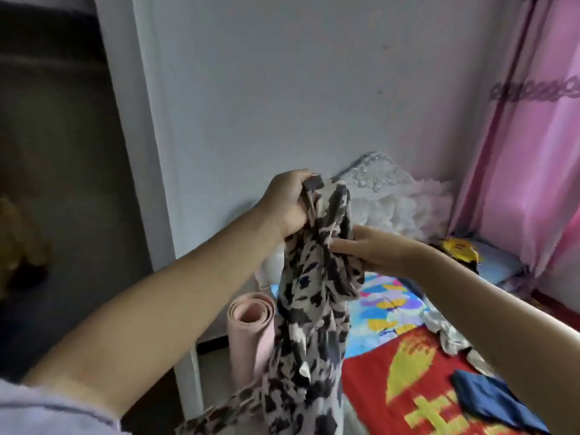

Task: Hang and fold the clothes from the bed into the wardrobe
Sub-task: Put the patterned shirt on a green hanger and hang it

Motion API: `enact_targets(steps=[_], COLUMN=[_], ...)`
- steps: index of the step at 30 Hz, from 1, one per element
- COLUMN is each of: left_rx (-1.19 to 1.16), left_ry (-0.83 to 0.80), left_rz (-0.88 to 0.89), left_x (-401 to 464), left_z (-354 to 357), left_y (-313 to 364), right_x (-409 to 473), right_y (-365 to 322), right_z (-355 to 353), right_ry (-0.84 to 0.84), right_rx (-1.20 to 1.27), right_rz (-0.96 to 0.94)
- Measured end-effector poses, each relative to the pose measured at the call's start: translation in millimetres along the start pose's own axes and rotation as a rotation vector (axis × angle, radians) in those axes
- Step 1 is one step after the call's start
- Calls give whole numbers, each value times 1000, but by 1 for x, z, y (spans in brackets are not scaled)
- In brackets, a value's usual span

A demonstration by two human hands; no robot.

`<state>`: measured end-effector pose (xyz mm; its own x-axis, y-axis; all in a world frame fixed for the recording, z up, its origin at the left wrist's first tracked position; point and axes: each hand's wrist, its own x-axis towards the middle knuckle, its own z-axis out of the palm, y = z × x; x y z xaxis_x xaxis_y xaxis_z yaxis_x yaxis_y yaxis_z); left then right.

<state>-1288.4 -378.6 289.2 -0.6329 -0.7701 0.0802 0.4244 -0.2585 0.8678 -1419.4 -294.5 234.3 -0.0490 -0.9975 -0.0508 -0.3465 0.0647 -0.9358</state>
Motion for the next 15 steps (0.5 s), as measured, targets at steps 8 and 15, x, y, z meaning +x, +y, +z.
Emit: enact_targets(steps=[8, 15], left_rx=[451, 1029], left_ry=[22, 54], left_rz=[71, -54], left_x=[-84, -159], left_z=[-142, -246], left_y=[16, -16], right_x=[64, 93], right_y=[-45, -82], right_z=[144, 193], right_ry=[319, 438], right_rx=[453, 818], right_rz=[-21, 1])
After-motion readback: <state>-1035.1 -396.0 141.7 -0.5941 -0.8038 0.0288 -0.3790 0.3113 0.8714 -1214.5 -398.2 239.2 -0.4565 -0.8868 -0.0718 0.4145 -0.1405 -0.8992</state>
